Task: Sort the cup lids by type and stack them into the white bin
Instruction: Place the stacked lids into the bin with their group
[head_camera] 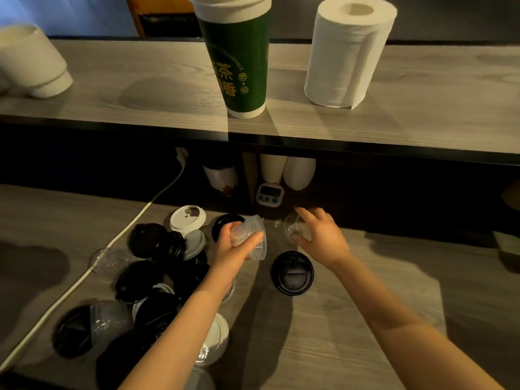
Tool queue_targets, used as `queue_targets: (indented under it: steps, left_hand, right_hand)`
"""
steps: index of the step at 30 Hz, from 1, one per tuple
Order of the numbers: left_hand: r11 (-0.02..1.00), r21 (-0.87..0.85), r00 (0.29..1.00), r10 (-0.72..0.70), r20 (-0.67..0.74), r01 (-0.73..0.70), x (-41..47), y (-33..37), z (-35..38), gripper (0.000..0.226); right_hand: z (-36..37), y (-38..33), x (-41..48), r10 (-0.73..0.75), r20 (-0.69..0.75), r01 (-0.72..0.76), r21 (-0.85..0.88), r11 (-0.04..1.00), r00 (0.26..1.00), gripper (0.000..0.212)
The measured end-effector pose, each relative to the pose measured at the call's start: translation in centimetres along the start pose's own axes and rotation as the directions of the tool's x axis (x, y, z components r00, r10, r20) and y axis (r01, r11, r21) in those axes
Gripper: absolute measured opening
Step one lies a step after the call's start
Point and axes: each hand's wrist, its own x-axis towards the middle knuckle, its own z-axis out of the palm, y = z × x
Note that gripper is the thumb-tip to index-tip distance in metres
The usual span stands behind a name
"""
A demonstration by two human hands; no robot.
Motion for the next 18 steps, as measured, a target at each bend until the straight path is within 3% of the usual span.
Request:
queue_targets:
  steps: [2,4,6,8,11,14,15,18]
  left_hand:
    - [1.000,-0.015,1.000,0.007,0.014,-0.007,-0.5,0.1,0.1,0.064]
    - [0.999,-0.042,1.000,0.021,0.024,-0.020,-1.1,0.3,0.3,0.055]
    - [0.997,-0.074,0.999,0.029,0.027,-0.027,-2.0,0.5,0.7,0.042]
    - [0.996,-0.089,0.999,0.027,0.029,-0.024,-2.9,0.8,1.3,0.031]
    - [0.993,-0.115,0.998,0.046,0.053,-0.040,-4.6,1.0,2.1,0.026]
    - [0.985,-0.167,0.996,0.046,0.080,-0.032,-6.2,1.1,2.5,0.028]
    - [0.982,-0.184,0.995,0.048,0.087,-0.032,-6.6,1.2,2.5,0.035]
    - [0.976,-0.217,0.994,0.041,0.099,-0.019,-7.8,1.2,2.7,0.087]
  right_hand:
    - [-0.8,-0.5,-1.1,0.011,-0.145,0.017,0.191,0.981,0.989,0.061]
    - [-1.8,-1.5,-2.5,0.110,-0.217,-0.005,0.436,0.900,0.970,0.056]
    - [-2.6,-2.3,-4.0,0.184,-0.192,-0.009,0.667,0.745,0.964,0.054]
    - [-3.3,-2.8,-5.4,0.164,-0.130,0.017,0.831,0.557,0.978,0.057]
    - [-4.2,-3.9,-6.8,0.138,-0.063,0.001,0.911,0.412,0.988,0.057]
    - [-4.7,-5.4,-8.1,0.203,-0.122,0.051,0.944,0.327,0.972,0.041]
    - [-4.7,-5.8,-8.6,0.222,-0.149,0.070,0.942,0.329,0.963,0.037]
    - [-3.6,-6.6,-10.1,0.184,-0.156,0.067,0.906,0.417,0.970,0.033]
